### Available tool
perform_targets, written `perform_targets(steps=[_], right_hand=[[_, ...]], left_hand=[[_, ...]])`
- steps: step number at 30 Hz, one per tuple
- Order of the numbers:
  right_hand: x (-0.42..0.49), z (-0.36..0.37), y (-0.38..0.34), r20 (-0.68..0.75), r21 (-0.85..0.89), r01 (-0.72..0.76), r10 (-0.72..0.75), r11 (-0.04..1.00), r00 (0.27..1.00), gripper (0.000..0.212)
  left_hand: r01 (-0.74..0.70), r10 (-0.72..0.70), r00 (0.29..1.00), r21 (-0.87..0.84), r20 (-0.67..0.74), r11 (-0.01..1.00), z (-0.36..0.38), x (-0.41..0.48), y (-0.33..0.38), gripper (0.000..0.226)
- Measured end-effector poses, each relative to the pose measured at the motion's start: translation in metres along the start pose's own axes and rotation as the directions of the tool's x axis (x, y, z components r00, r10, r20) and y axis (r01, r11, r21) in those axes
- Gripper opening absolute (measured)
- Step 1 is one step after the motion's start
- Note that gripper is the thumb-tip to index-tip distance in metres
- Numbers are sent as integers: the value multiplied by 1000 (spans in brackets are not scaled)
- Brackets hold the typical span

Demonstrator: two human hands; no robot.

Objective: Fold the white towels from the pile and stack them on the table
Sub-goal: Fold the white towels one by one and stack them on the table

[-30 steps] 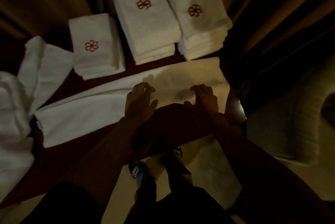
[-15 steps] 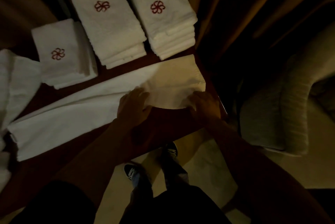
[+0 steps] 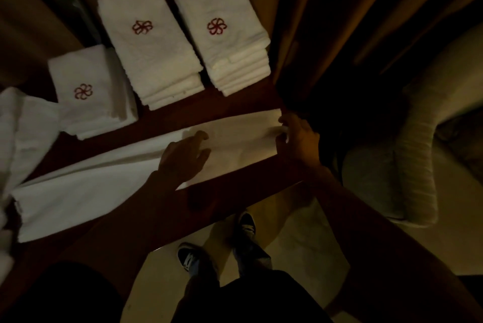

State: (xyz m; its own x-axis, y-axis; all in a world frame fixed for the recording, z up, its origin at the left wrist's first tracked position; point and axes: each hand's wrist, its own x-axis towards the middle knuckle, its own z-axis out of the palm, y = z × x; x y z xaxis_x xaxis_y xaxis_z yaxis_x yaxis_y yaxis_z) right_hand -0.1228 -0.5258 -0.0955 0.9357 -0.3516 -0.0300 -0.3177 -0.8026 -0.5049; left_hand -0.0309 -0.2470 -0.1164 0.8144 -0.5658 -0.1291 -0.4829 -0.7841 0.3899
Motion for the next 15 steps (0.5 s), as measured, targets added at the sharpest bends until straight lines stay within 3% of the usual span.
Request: perform_targets(steps=[3, 7, 15], right_hand=[[21, -2, -3, -13, 61, -20, 21, 998, 1000, 38], [43, 2, -4, -28, 92, -73, 76, 993, 997, 26], [64, 35, 10, -6, 73, -197, 198, 978, 980, 28]], left_hand=[[46, -46, 999, -32, -6, 998, -2, 7, -10, 34], [98, -115, 980, -111, -161, 989, -1, 21, -24, 21], [172, -166, 971, 24, -171, 985, 21, 40, -35, 17]])
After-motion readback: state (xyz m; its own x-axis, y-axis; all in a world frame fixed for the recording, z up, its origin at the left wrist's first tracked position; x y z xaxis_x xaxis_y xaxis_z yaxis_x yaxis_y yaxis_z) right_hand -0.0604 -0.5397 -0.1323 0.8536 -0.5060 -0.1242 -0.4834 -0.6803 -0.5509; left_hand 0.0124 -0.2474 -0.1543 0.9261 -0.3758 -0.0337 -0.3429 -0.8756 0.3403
